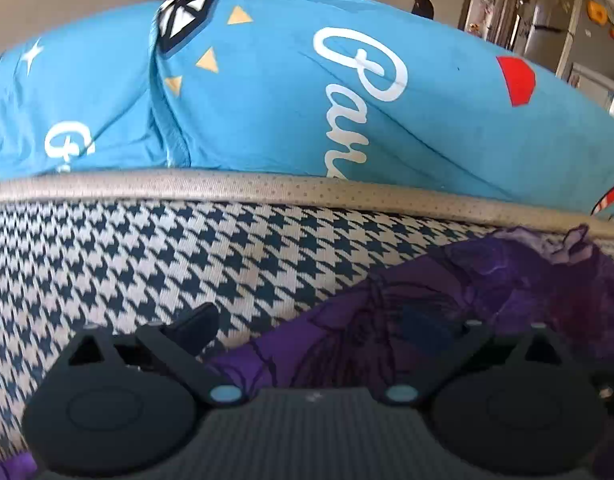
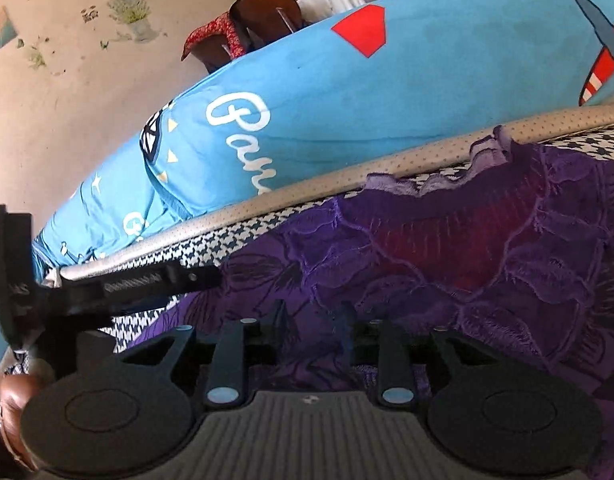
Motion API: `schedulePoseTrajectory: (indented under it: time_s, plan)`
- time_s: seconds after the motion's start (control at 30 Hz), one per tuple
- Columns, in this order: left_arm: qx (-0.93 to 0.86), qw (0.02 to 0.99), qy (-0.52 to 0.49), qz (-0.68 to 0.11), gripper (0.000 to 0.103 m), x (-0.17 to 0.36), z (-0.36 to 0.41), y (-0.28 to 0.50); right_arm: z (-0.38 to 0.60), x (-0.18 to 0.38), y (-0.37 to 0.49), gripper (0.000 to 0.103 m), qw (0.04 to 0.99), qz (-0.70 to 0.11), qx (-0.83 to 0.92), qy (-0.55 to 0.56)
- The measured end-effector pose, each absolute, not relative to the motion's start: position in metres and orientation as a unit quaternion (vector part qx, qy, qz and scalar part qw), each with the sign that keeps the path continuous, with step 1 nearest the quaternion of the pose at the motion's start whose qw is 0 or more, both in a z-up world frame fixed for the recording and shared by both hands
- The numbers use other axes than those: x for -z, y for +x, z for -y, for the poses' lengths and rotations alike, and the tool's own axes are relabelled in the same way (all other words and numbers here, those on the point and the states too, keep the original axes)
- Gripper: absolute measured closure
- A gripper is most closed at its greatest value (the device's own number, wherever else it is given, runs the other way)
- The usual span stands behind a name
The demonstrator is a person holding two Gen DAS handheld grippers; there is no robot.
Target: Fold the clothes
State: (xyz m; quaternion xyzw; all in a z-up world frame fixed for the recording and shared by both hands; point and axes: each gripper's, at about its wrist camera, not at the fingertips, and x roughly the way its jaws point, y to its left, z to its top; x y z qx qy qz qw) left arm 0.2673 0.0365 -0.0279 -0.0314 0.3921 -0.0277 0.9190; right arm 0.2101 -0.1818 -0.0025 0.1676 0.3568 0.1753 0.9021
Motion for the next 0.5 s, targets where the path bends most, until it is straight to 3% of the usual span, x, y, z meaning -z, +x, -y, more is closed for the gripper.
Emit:
schedulePoseTrajectory:
  time_s: [0.23, 0.27, 0.4, 0.5]
  plan:
    - [0.052, 0.917, -0.002, -0.396, 0.003, 0.034, -0.028, 0.274, 0.187, 0.002, 0.211, 0.07, 0.902, -0.358, -0.167, 0.175]
    - [0.058, 0.914, -0.001, -0.401, 0.012, 0.036, -0.026, 0.275, 0.187, 0.002, 0.212, 0.07, 0.901, -0.359, -0.167, 0.176]
    - [0.068, 0.914, 0.022, -0.4, 0.023, 0.039, -0.015, 0.272, 0.188, 0.004, 0.213, 0.07, 0.899, -0.362, -0.162, 0.185]
    - [0.081, 0.912, 0.024, -0.401, 0.042, 0.036, -0.01, 0.268, 0.189, 0.004, 0.214, 0.07, 0.898, -0.363, -0.16, 0.189]
